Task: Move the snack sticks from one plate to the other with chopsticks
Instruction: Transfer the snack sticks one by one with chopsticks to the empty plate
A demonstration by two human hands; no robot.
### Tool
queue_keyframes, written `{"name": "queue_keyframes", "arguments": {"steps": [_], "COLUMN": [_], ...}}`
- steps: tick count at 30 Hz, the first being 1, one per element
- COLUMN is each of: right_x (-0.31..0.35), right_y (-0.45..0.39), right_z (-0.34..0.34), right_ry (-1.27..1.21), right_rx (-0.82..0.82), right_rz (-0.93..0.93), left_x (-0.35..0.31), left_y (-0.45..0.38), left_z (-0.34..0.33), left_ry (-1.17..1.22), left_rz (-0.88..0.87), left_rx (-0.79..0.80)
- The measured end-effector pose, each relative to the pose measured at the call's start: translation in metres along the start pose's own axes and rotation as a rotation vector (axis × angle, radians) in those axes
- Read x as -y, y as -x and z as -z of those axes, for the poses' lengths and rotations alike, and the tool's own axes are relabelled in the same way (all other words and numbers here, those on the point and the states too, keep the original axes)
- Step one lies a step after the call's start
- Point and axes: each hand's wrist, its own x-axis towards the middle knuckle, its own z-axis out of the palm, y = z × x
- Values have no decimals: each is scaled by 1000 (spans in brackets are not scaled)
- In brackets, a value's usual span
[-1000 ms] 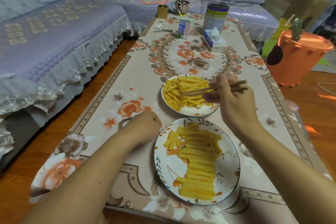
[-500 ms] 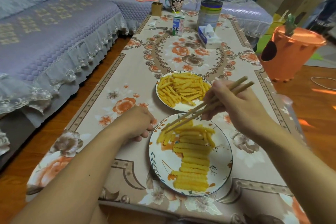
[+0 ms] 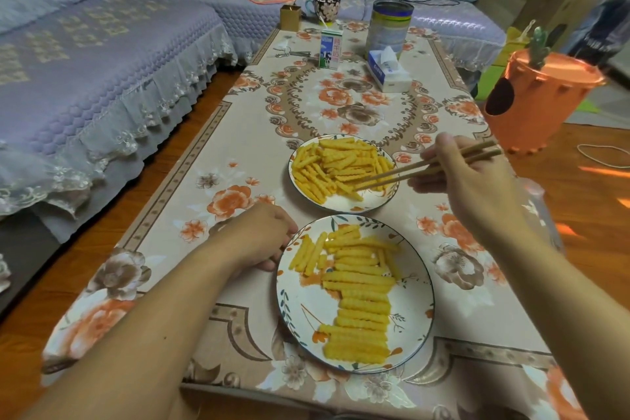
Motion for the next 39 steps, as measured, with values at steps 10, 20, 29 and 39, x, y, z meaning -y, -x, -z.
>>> {"name": "queue_keyframes", "arguments": {"steps": [10, 20, 29, 39], "right_x": [-9, 23, 32, 26], "right_y": [3, 17, 35, 19], "right_z": [-9, 28, 34, 47], "right_ry": [43, -80, 51, 5], "right_rx": [32, 22, 207, -10], "right_rz": [55, 11, -35, 21], "left_x": [3, -4, -7, -7], "left_y": [-5, -1, 5, 5], "left_z": [3, 11, 2, 5], "left_ry": [-1, 78, -21, -59], "left_rz": [-75, -140, -201, -181], "left_rx": [-124, -371, -327, -303]}}
